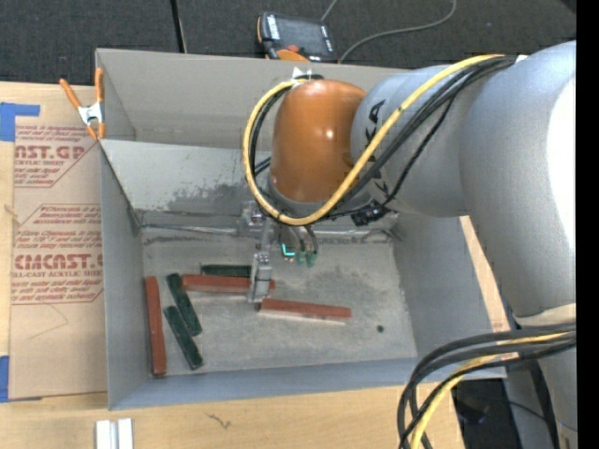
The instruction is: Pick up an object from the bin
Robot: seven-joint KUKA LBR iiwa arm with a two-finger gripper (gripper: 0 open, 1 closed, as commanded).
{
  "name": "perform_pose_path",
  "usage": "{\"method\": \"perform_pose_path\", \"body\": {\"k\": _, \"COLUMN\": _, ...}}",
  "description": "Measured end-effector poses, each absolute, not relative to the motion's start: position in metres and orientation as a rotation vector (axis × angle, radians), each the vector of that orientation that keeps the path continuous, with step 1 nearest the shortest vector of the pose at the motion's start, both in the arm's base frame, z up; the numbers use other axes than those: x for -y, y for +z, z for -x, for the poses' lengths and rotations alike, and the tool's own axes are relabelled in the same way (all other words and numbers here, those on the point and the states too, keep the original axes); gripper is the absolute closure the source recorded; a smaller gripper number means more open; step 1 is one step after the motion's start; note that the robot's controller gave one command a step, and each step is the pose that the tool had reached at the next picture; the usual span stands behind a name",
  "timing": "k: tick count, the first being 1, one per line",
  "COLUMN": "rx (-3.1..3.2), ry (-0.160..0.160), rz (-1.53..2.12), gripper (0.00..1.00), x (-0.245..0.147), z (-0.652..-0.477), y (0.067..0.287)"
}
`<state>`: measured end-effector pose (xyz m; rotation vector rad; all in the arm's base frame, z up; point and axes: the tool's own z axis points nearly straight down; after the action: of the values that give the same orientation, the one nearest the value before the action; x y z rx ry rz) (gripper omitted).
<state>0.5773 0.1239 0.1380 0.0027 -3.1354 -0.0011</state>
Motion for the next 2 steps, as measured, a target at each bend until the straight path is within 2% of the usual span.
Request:
{"method": "perform_pose_path", "body": {"k": 1, "rx": 3.134, "ry": 0.001, "rz": -0.102, "gripper": 0.00, "x": -0.1348, "z": -0.5703, "y": 0.0651}}
{"method": "perform_pose_path", "body": {"k": 2, "rx": 3.142, "ry": -0.003, "rz": -0.100, "gripper": 1.00, "x": -0.1348, "z": -0.5730, "y": 0.0697}}
